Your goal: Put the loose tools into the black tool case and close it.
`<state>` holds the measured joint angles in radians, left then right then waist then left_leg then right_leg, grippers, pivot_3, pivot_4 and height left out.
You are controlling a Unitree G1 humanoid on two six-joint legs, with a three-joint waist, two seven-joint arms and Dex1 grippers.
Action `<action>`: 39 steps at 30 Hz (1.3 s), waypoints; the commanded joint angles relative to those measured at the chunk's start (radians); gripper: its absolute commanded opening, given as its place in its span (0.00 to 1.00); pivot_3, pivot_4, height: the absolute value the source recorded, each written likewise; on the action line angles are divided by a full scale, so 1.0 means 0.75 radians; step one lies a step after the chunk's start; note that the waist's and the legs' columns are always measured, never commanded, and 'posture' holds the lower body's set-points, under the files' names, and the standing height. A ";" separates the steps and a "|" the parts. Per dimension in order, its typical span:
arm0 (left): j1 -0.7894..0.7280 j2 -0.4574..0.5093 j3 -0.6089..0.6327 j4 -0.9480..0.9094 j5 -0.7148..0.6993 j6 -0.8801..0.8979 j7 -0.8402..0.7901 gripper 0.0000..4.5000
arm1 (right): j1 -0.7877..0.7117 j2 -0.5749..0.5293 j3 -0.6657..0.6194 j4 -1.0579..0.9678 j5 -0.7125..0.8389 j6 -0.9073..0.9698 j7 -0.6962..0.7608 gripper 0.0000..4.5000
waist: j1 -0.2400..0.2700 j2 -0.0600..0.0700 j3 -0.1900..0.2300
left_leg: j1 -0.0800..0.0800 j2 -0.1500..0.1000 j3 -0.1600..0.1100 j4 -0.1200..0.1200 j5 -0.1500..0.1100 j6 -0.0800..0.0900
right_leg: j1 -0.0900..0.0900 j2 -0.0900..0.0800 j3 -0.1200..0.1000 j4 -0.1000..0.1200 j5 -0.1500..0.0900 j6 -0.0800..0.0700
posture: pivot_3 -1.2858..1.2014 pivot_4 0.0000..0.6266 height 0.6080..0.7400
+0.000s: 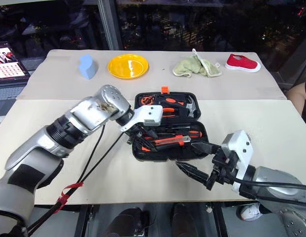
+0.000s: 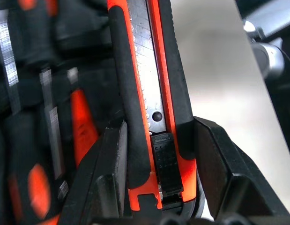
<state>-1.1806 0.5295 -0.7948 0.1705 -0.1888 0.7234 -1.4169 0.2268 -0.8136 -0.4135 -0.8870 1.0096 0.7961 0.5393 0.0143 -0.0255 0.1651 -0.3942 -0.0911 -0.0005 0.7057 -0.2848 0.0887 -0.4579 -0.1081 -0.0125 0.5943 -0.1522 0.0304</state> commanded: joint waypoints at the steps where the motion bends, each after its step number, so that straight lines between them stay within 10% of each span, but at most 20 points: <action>1: -0.039 -0.013 0.001 0.033 0.081 -0.077 -0.056 0.36 | 0.062 0.004 -0.088 -0.088 0.060 -0.016 -0.062 1.00 | 0.000 0.000 0.000 | 0.000 0.000 0.000 0.001 -0.003 0.005 | 0.000 0.000 0.000 0.000 0.000 0.000 | 0.52 0.24 1.00; 32: 0.049 -0.190 -0.011 0.182 0.334 0.072 -0.036 0.36 | 0.060 0.021 -0.027 -0.057 0.011 -0.078 -0.101 1.00 | 0.016 0.001 -0.001 | 0.004 0.000 0.002 0.012 -0.005 0.012 | 0.006 0.004 -0.001 0.003 0.001 0.004 | 0.52 0.24 1.00; 33: 0.051 -0.190 -0.004 0.180 0.328 0.074 -0.038 0.58 | 0.062 0.023 -0.027 -0.057 0.012 -0.078 -0.101 1.00 | 0.016 0.001 -0.001 | 0.004 0.000 0.002 0.012 -0.005 0.012 | 0.006 0.004 -0.001 0.003 0.001 0.004 | 0.52 0.24 1.00; 39: 0.013 -0.146 0.104 0.104 0.215 0.208 -0.132 1.00 | 0.077 0.023 -0.032 -0.065 0.027 -0.076 -0.095 1.00 | 0.015 0.002 -0.001 | 0.004 0.000 0.002 0.012 -0.004 0.010 | 0.006 0.004 -0.001 0.003 0.001 0.004 | 0.52 0.24 1.00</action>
<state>-1.1572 0.4005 -0.7598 0.2870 0.0093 0.8348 -1.4805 0.2851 -0.7978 -0.4243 -0.9135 1.0213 0.7677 0.4697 0.0258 -0.0243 0.1643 -0.3917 -0.0913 0.0012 0.7146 -0.2879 0.0964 -0.4541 -0.1048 -0.0128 0.5966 -0.1512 0.0334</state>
